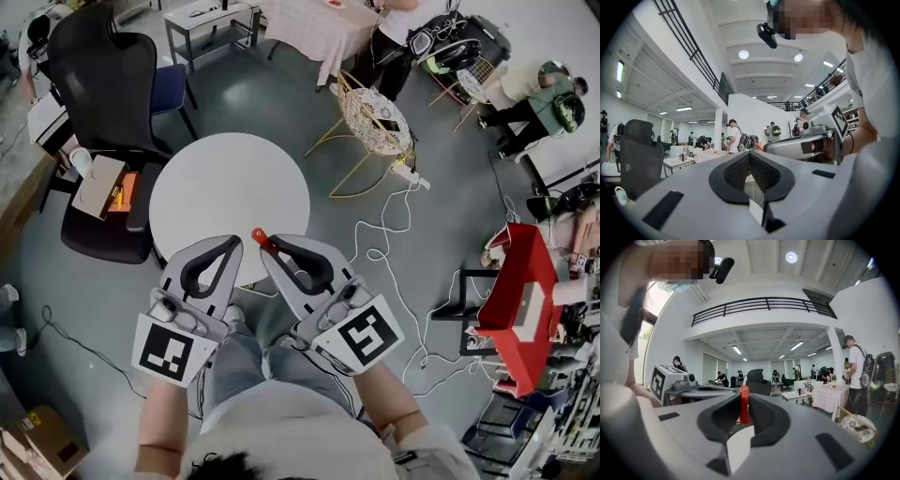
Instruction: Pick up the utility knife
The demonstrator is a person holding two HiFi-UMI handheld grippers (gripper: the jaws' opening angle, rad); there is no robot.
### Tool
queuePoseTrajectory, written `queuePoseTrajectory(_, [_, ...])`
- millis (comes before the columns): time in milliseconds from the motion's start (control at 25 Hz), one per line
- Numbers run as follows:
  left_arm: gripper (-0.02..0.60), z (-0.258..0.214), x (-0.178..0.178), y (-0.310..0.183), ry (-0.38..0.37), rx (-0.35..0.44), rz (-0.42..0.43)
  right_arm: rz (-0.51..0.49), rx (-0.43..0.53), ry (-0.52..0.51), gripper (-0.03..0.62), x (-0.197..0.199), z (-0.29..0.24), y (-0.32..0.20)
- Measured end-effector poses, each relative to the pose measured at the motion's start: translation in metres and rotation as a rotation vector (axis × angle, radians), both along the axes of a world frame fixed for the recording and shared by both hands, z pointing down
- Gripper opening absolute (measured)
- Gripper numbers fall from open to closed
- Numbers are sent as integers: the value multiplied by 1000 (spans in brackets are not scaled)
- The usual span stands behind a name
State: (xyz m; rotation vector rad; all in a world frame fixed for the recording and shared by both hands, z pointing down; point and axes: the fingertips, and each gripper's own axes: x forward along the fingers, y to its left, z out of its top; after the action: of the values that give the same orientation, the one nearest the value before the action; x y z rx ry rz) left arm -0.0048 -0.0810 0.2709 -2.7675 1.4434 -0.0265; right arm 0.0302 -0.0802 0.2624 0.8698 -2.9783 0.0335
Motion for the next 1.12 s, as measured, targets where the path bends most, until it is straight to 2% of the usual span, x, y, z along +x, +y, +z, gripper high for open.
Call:
queuePoseTrajectory(400, [9,-12,9,29,2,29,-12,-17,18,-30,57,9,-14,23])
queuePoseTrajectory(1120, [9,-20,15,30,-21,54,-17,-47,43,-42,57,8,-19,24])
